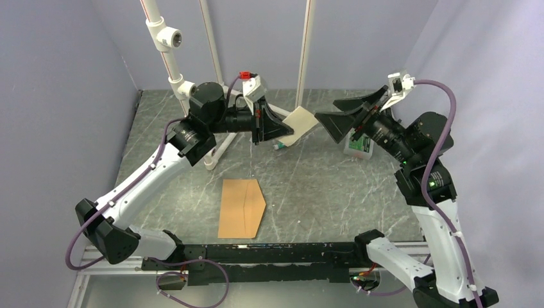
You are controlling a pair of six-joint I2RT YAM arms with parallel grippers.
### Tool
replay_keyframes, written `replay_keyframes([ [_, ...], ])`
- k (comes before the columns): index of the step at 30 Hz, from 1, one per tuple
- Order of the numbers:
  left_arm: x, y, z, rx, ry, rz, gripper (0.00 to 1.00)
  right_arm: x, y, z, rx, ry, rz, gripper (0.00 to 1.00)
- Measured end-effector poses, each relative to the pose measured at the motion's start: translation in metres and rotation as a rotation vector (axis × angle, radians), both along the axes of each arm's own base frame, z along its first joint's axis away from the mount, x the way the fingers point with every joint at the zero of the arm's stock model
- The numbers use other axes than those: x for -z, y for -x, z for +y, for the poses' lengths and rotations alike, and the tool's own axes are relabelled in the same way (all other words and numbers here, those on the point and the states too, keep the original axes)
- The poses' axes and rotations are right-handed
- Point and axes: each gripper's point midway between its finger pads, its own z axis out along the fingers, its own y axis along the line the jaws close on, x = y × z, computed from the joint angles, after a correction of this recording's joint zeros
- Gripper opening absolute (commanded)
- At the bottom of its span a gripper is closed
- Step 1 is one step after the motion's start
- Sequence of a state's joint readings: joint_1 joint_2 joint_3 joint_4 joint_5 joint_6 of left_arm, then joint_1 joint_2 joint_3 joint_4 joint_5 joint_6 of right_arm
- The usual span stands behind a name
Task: Place the letter into the envelope and seal it
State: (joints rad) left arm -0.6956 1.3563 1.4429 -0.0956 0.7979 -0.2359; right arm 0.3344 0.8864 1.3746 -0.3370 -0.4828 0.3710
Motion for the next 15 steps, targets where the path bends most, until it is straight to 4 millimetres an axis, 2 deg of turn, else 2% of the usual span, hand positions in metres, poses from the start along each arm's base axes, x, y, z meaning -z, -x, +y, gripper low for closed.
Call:
replay_keyframes([
  [3, -0.016, -0.002, 0.001, -0.036, 0.051, 0.024, 0.02, -0.002, -0.006, 0.005, -0.010, -0.113, 0.066, 0.87],
  [10, -0.047, 0.001, 0.001, -0.045, 0.154, 0.099, 0.03, 0.015, -0.018, 0.029, -0.132, -0.327, 0.250, 0.66],
  [13, -0.057, 0.005, 0.002, -0.038, 0.188, 0.124, 0.02, 0.007, -0.018, 0.039, -0.221, -0.392, 0.279, 0.58],
  [15, -0.064, 0.008, 0.003, -0.032, 0.209, 0.131, 0.04, -0.003, -0.011, 0.043, -0.276, -0.419, 0.263, 0.45],
])
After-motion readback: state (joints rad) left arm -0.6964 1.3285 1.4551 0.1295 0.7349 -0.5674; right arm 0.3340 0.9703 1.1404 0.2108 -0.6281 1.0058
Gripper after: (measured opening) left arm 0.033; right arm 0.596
